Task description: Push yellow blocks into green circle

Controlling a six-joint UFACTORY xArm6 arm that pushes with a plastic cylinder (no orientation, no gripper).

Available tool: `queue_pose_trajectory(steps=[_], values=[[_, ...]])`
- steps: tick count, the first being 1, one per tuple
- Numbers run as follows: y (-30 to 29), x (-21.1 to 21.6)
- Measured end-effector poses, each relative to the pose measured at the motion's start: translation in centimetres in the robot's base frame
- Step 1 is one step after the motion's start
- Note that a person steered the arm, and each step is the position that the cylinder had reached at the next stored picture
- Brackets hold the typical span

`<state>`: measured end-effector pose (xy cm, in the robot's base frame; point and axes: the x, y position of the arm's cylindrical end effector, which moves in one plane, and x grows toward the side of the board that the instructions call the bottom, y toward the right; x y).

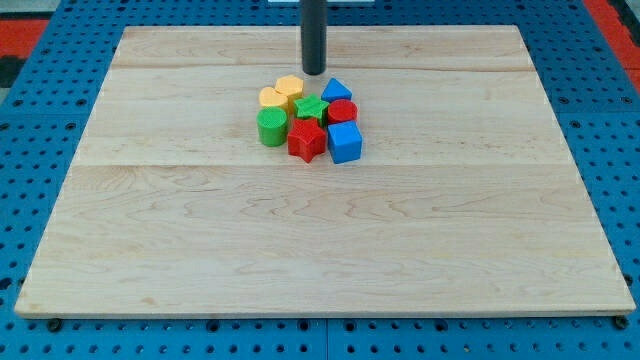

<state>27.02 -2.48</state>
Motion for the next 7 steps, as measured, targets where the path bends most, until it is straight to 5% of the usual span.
queue_pose_trajectory(steps=[1,5,7], values=[[-5.7,0.9],[1.2,3.0],[-0.6,4.5]])
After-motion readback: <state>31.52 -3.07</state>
